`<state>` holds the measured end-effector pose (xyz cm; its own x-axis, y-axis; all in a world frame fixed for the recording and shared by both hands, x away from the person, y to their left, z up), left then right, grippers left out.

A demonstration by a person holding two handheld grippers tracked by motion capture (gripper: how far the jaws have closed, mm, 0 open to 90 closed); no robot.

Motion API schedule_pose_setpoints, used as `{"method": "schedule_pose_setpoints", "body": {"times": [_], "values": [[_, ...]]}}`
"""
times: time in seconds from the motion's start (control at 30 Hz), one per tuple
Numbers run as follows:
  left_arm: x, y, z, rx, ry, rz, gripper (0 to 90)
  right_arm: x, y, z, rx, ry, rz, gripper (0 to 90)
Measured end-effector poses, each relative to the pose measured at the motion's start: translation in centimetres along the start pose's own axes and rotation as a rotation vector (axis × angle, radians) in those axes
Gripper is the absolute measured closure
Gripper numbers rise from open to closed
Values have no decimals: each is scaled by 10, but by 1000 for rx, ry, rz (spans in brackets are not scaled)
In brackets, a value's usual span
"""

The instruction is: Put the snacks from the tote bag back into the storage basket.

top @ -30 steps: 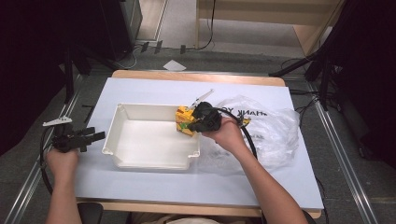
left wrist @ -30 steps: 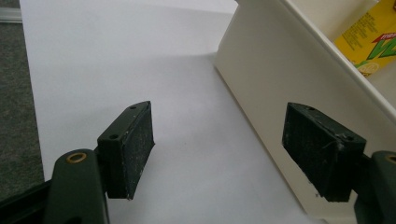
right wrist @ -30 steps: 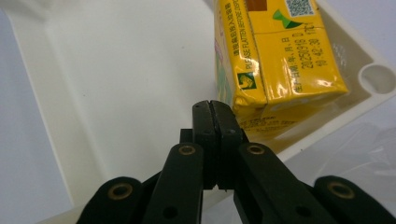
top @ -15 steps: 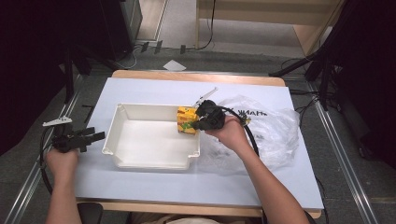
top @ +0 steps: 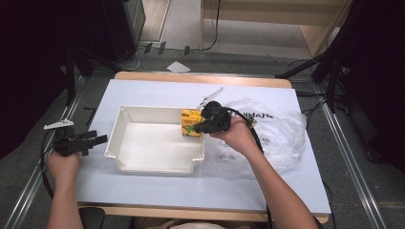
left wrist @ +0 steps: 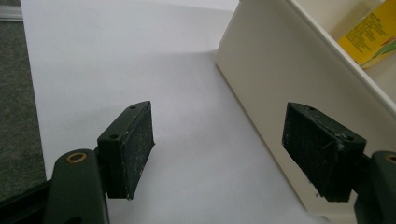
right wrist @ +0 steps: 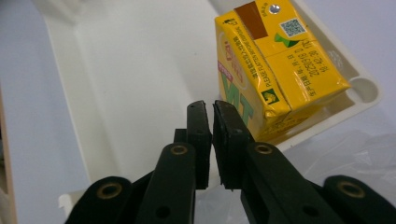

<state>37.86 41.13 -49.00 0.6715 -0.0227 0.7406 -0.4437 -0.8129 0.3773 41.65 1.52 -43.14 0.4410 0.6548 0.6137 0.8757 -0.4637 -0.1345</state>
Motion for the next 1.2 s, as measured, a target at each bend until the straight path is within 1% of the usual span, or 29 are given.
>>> {"method": "schedule_pose_setpoints", "body": {"times": [0.1,0.23,0.3,0.33,0.43,0.5,0.53,0.6,0.63,0.67,0.83,0.87,0.9,1.07,1.13,1.2], "values": [[0,-1,0,3,0,-3,262,1,-2,-7,18,-4,-25,803],[0,0,1,-1,-2,-1,261,1,-3,-14,52,1,-34,729],[0,0,1,0,-2,-2,262,1,-2,-16,55,0,-45,690],[0,0,1,0,-3,-1,262,1,-2,-16,66,0,-50,670],[0,0,0,-2,-3,-1,261,0,-1,-18,79,6,-45,617],[0,0,1,1,-3,-2,261,-1,1,-19,87,-10,-46,565],[0,0,1,1,-3,-3,261,-2,2,-20,86,-17,-45,557],[0,-1,0,0,-2,-2,261,-3,5,-23,97,-11,-46,535],[0,-1,0,0,-2,-2,261,-4,7,-25,96,-11,-38,528],[0,-1,0,0,-3,-2,261,-4,8,-25,100,-7,-43,523],[0,-1,0,1,-1,-3,261,-8,17,-34,97,-8,-19,519],[0,0,1,0,-2,-3,260,-10,18,-35,99,-15,-6,515],[0,-1,1,1,-1,-3,260,-11,21,-36,97,-11,-11,510],[1,-1,1,1,2,-6,260,-15,28,-40,93,-18,8,497],[0,-1,1,3,-1,-5,260,-16,32,-41,93,-6,8,491],[0,-1,1,1,0,-6,260,-17,35,-43,89,-6,22,487]]}}
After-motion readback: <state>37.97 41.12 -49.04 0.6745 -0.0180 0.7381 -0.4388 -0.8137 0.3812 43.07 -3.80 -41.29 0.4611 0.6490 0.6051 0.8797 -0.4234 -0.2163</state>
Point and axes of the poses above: each handheld gripper's, and its own axes: z roughly forward along the jaws, x roughly out of its top, y roughly to its right, the point moved 7 cm from there along z, roughly forward along the jaws, and after that the axes turned 2 degrees about -x, right-handed, at the moved point
